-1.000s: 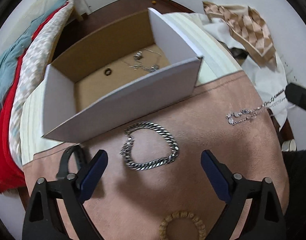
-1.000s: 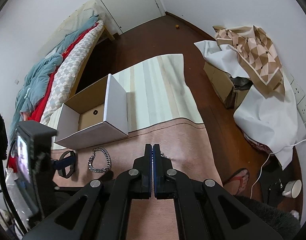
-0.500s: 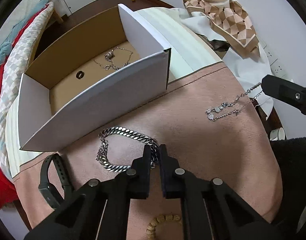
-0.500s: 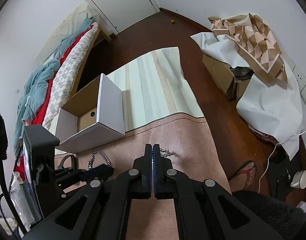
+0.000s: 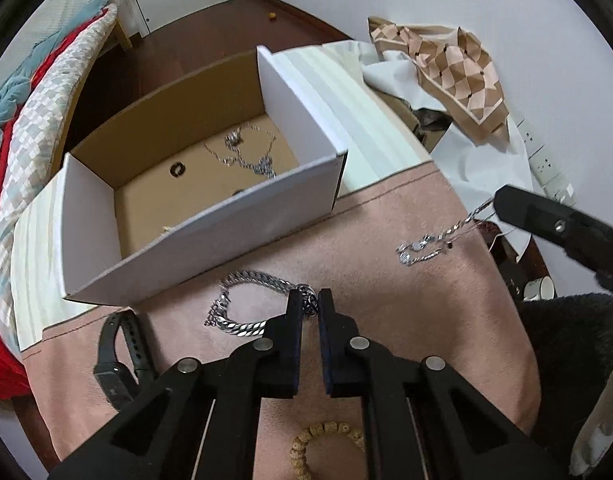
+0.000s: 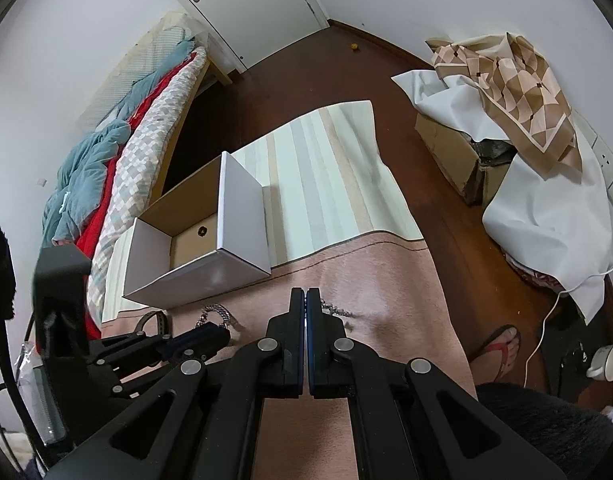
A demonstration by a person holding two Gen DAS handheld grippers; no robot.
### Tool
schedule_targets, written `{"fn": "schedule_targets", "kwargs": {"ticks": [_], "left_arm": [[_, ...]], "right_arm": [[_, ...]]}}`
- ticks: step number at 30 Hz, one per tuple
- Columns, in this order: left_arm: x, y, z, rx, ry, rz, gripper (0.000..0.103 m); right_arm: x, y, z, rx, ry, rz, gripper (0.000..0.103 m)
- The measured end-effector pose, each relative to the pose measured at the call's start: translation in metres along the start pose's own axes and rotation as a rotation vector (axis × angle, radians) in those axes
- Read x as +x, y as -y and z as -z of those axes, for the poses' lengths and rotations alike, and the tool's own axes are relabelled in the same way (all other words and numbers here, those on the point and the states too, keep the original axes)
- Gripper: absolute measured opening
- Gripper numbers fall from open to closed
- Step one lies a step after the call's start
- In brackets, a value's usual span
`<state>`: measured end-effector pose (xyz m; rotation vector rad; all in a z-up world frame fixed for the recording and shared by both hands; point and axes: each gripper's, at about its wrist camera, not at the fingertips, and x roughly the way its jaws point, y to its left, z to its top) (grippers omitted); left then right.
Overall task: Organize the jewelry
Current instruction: 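Close the left tool on the silver chain bracelet while the right tool lifts the charm bracelet, then carry both bracelets over the white box and open both tools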
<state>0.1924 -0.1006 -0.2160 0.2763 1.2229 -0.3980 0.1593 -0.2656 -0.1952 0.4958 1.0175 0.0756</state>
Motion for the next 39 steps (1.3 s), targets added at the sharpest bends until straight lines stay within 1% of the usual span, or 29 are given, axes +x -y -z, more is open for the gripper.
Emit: {"fn": "schedule_targets", "kwargs": {"ticks": [3, 6, 12, 17, 20, 23, 25, 28, 31, 32, 34, 39], "left_arm": [[-0.012, 0.000, -0.004, -0.004, 0.032, -0.006, 0.005], [-0.023, -0.002, -0.008, -0.020, 0.057, 0.005, 0.005], [-0.059, -0.015, -0.018, -0.077, 0.121, 0.060, 0.005], [-0.099, -0.028, -0.031, -0.112, 0.183, 0.099, 0.005], [-0.123, -0.036, -0.042, -0.124, 0.234, 0.103, 0.005], [-0.145, -0.048, -0.053, -0.130, 0.278, 0.088, 0.005], [-0.154, -0.056, -0.061, -0.132, 0.299, 0.069, 0.005], [-0.157, -0.072, -0.072, -0.147, 0.315, 0.047, 0.005], [-0.150, -0.089, -0.078, -0.167, 0.303, 0.033, 0.005], [-0.145, -0.097, -0.080, -0.179, 0.292, 0.035, 0.005], [-0.135, -0.109, -0.081, -0.200, 0.273, 0.025, 0.001], [-0.102, -0.136, -0.081, -0.246, 0.198, 0.018, 0.001]], "right_arm": [[-0.003, -0.004, -0.001, -0.004, 0.006, -0.010, 0.001], [-0.007, -0.007, -0.003, -0.007, 0.012, -0.018, 0.001], [-0.024, -0.022, -0.010, -0.029, 0.034, -0.042, 0.001], [-0.053, -0.043, -0.025, -0.058, 0.092, -0.087, 0.001], [-0.070, -0.060, -0.037, -0.079, 0.130, -0.117, 0.001], [-0.082, -0.082, -0.054, -0.118, 0.160, -0.138, 0.001], [-0.084, -0.097, -0.065, -0.150, 0.168, -0.144, 0.001], [-0.072, -0.119, -0.082, -0.187, 0.148, -0.149, 0.001], [-0.048, -0.134, -0.096, -0.213, 0.106, -0.134, 0.001], [-0.041, -0.137, -0.098, -0.214, 0.093, -0.134, 0.001], [-0.022, -0.144, -0.102, -0.218, 0.052, -0.130, 0.001], [0.018, -0.154, -0.103, -0.239, -0.017, -0.116, 0.001]]}}
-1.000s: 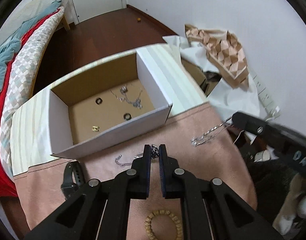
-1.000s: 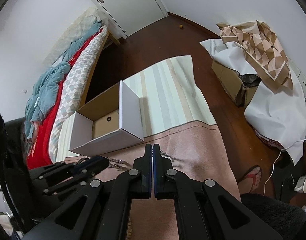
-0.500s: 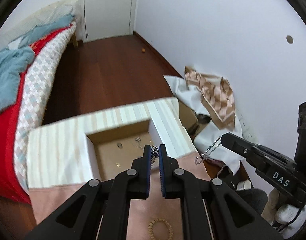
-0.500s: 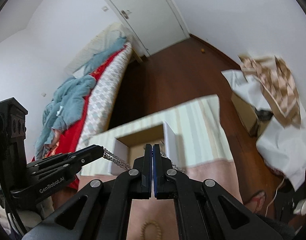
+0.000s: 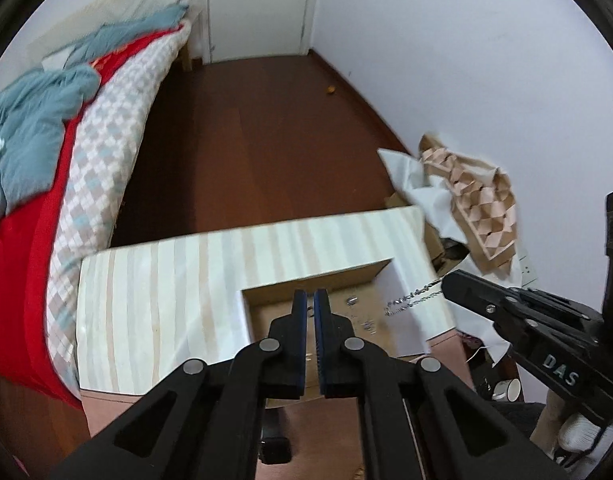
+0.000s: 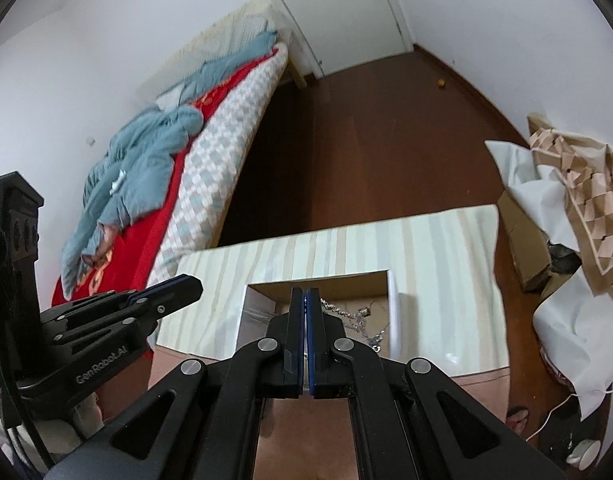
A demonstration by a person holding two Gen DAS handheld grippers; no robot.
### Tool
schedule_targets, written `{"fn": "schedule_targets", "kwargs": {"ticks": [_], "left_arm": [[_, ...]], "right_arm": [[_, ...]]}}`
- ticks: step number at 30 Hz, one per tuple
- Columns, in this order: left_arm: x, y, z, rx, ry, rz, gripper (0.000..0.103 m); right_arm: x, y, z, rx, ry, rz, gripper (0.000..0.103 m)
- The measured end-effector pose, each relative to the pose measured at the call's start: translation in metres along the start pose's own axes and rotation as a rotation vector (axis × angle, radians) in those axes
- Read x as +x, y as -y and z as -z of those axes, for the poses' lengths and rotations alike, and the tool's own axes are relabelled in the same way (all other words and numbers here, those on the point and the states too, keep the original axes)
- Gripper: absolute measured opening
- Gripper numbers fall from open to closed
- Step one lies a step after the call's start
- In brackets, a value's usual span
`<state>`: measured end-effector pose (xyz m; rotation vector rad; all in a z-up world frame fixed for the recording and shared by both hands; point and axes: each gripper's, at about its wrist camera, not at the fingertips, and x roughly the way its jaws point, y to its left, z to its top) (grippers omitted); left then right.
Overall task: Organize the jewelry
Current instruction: 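Carry both bracelets over the white box and open both tools, then withdraw both open tools from the box back over the cloth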
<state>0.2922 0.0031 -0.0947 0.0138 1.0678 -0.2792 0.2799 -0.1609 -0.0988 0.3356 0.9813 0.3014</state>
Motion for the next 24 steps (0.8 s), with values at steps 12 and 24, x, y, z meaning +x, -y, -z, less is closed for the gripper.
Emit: {"fn": "schedule_targets", "kwargs": {"ticks": [12, 24], "left_arm": [[0.028, -0.028, 0.007, -0.116, -0.089, -0.073, 0.007], [0.014, -0.030, 0.042, -0.117, -0.058, -0.231, 0.094]], "right_arm": [[0.076, 0.006, 0.006, 0.012, -0.248, 0.023, 0.012], [0.052, 0.013, 0.035, -0.087, -0.212, 0.388, 0.096]]}}
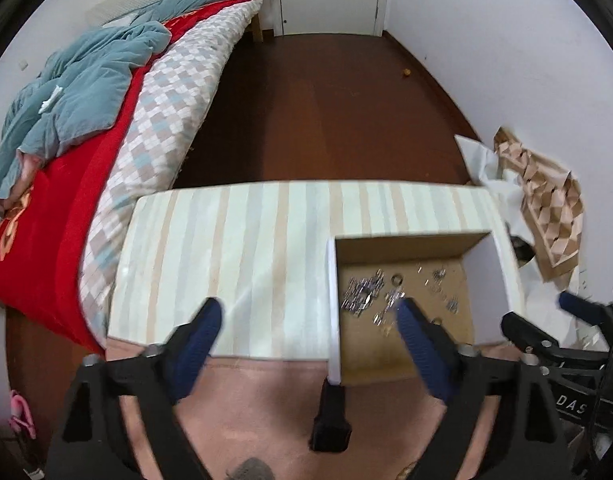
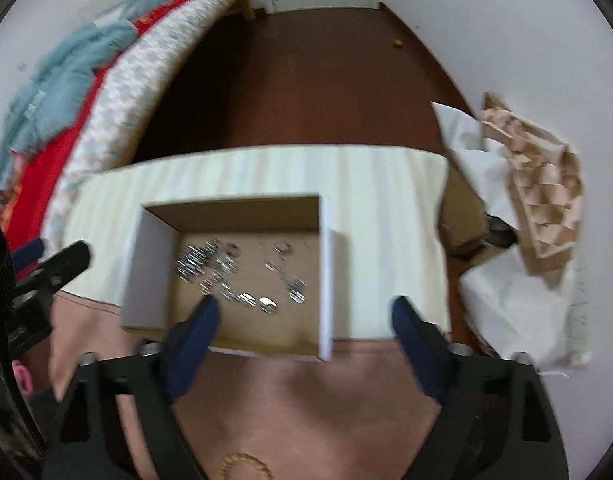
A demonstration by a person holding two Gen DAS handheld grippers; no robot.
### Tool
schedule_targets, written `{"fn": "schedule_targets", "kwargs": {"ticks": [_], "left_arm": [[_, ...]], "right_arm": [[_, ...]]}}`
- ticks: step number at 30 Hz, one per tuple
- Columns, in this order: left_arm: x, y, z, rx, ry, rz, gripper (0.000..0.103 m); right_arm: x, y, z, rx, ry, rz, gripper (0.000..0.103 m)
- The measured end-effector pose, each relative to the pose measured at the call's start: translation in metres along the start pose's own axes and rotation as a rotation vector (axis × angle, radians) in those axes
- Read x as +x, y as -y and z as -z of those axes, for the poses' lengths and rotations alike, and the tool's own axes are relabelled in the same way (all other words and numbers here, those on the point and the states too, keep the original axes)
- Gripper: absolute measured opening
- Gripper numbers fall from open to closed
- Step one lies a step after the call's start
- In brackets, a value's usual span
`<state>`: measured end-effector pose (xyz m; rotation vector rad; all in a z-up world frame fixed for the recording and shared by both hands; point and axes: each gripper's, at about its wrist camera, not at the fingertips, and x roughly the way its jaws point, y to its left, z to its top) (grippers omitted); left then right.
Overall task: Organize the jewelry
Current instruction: 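Withdraw both open tools from the box back over the cloth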
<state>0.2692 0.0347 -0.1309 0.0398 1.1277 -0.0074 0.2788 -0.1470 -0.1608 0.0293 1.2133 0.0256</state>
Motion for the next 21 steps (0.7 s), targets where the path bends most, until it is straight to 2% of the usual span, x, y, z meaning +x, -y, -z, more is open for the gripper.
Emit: {"fn": "schedule_targets", "kwargs": {"ticks": [4, 6, 10, 21], "left_arm": [[-0.007, 0.000, 0.012, 0.011, 0.001, -0.018, 0.098], [-0.015, 0.000, 0.017, 0.010, 0.021, -0.022, 0.101], [-0.033, -0.002, 0.024, 0.009, 0.064, -0.036, 0.101], [-0.091, -0.008, 0.043, -0.013, 0.159, -0.049, 0.102]], "right_arm": [[-0.006, 0.001, 0.012, -0.001, 0.014, 0.050, 0.098], [-0.013, 0.001, 0.017, 0.003, 0.027, 0.061, 0.102], [-0.031, -0.003, 0.023, 0.002, 0.062, 0.076, 0.102], [-0.105, -0.016, 0.045, -0.007, 0.201, 0.118, 0.102]]}}
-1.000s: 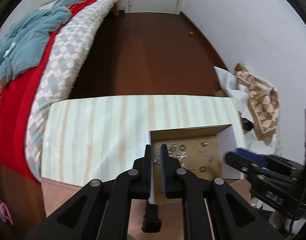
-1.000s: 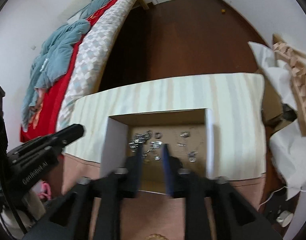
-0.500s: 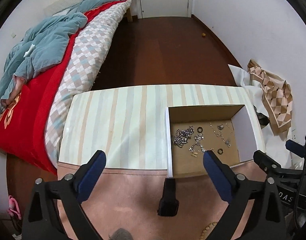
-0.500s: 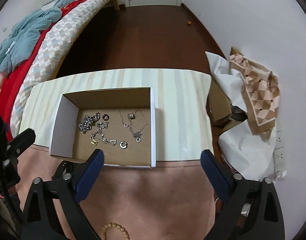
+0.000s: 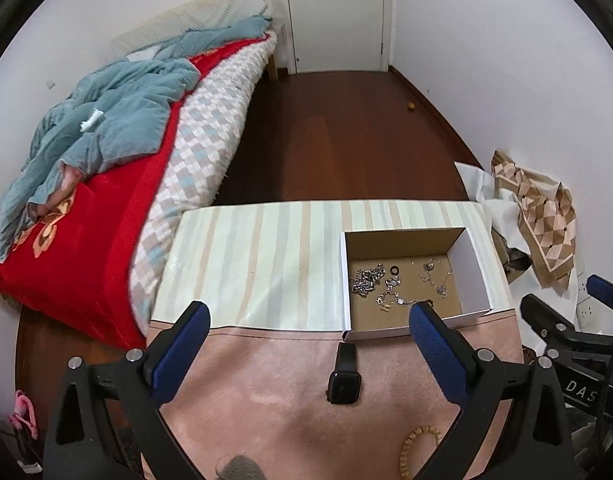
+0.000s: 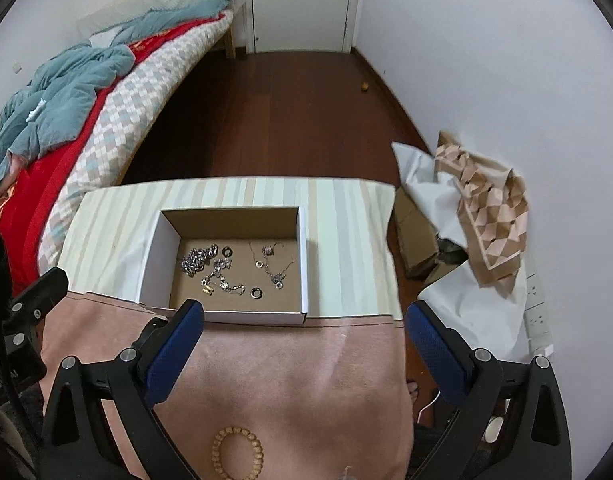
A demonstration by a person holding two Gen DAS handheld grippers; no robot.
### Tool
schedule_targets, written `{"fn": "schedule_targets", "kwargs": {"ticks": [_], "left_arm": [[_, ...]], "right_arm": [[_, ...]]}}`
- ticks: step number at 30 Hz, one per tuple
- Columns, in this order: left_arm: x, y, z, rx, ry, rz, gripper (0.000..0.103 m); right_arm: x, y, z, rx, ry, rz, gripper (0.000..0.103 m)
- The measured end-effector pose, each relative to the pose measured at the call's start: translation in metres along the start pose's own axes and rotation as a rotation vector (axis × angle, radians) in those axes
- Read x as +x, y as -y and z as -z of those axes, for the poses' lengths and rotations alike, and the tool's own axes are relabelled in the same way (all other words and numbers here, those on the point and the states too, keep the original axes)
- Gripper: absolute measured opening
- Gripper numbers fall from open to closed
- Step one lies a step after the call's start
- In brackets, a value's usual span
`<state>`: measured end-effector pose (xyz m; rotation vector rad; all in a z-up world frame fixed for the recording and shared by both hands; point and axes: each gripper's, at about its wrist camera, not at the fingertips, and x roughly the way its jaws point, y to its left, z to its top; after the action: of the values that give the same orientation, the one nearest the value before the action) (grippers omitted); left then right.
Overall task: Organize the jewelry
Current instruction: 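Withdraw both open tools from the box back over the cloth, then close the right tool on the wooden bead bracelet while the left tool grasps the black smartwatch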
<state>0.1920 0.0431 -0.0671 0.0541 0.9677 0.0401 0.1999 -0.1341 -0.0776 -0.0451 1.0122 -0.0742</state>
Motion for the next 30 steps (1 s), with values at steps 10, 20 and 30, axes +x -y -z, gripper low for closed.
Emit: {"fn": "schedule_targets", "kwargs": {"ticks": [10, 20, 30], "left_arm": [[-0.053, -0.012, 0.012, -0.023, 0.088, -0.012, 0.102], [-0.058, -0.016, 0.054, -0.021, 0.064, -0.107, 0.102], [0.027, -0.023, 0.151, 0.017, -0.220, -0.164, 0.102]], "right_arm": [[-0.061, -0.001, 0.011, 0.028, 0.097, -0.022, 0.102], [-0.035, -0.005, 0.066, 0.056, -0.024, -0.103, 0.102], [0.074, -0.013, 0.183, 0.120, -0.361, -0.187, 0.083]]}}
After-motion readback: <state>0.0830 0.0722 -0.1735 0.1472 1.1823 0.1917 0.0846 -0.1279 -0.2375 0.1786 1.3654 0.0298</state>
